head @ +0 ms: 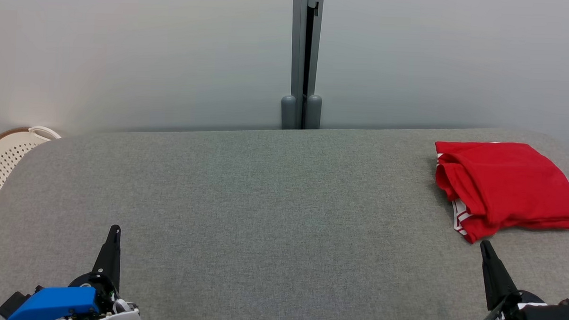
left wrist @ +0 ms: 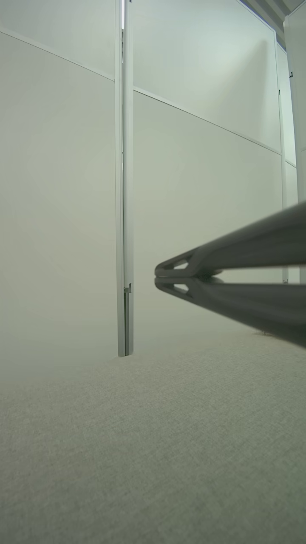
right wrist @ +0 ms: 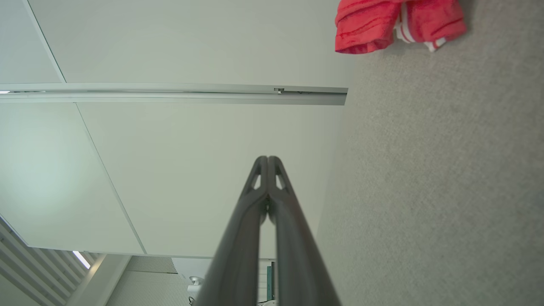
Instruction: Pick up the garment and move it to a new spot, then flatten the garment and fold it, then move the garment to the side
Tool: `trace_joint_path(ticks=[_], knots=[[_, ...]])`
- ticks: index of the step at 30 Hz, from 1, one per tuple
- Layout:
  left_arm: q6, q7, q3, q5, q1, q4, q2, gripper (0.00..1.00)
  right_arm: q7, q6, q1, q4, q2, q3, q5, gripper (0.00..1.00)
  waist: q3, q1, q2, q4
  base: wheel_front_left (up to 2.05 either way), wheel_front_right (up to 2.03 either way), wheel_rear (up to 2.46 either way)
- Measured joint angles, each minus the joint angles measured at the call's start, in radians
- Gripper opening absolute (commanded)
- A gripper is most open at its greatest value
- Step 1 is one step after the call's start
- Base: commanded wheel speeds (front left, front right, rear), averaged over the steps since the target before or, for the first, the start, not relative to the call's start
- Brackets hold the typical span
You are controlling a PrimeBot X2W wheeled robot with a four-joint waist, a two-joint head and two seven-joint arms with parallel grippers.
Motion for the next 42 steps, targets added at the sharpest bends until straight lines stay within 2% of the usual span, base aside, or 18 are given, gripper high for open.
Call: trace_joint_path(ticks=[42], knots=[[0.000, 0.005, 0.006, 0.006, 0.000, 0.000, -0.002, 0.00, 0.001, 0.000, 0.000, 0.000, 0.001, -0.002, -0.001, 0.00, 0.000, 0.0000, -0.0002, 0.000, 0.00, 0.00, 0.00]])
